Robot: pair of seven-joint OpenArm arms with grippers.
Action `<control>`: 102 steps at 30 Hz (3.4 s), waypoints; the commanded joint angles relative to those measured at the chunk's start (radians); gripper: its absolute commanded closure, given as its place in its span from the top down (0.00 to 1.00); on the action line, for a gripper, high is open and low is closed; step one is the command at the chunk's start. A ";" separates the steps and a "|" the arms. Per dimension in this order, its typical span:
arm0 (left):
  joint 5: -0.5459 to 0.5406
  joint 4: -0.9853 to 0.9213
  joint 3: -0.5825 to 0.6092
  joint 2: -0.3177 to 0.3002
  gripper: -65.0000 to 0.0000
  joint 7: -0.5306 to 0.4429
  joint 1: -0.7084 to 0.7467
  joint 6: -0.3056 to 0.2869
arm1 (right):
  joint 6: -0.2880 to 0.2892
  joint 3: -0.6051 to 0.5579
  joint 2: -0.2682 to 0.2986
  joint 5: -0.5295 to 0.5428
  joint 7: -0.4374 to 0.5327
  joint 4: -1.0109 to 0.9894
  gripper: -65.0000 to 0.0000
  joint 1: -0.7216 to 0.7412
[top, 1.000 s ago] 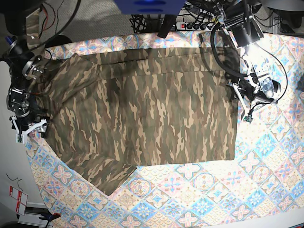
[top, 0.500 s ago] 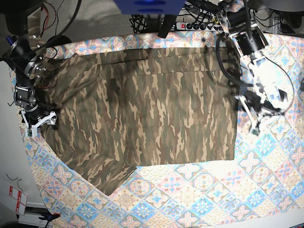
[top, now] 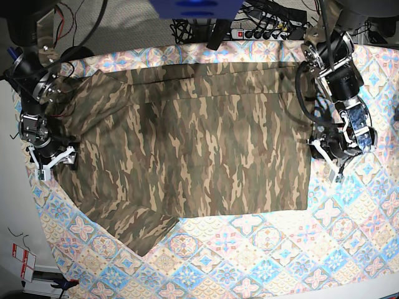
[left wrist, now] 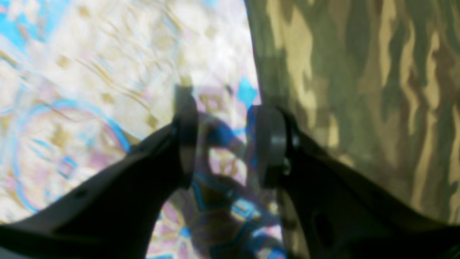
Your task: Fold the T-shirt properly
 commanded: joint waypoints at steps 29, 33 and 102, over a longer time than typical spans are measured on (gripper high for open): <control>-0.017 -0.218 0.168 0.102 0.20 -0.085 -0.053 -0.004 | 0.002 -0.003 0.014 0.008 0.021 0.018 0.37 0.073; -0.017 -0.218 0.165 0.102 0.15 -0.085 -0.053 -0.004 | 0.002 -0.003 0.014 0.008 0.018 0.017 0.21 0.073; -0.011 0.173 0.065 0.103 0.11 0.042 0.104 -0.004 | -0.001 0.071 0.020 0.020 0.007 -0.016 0.55 0.061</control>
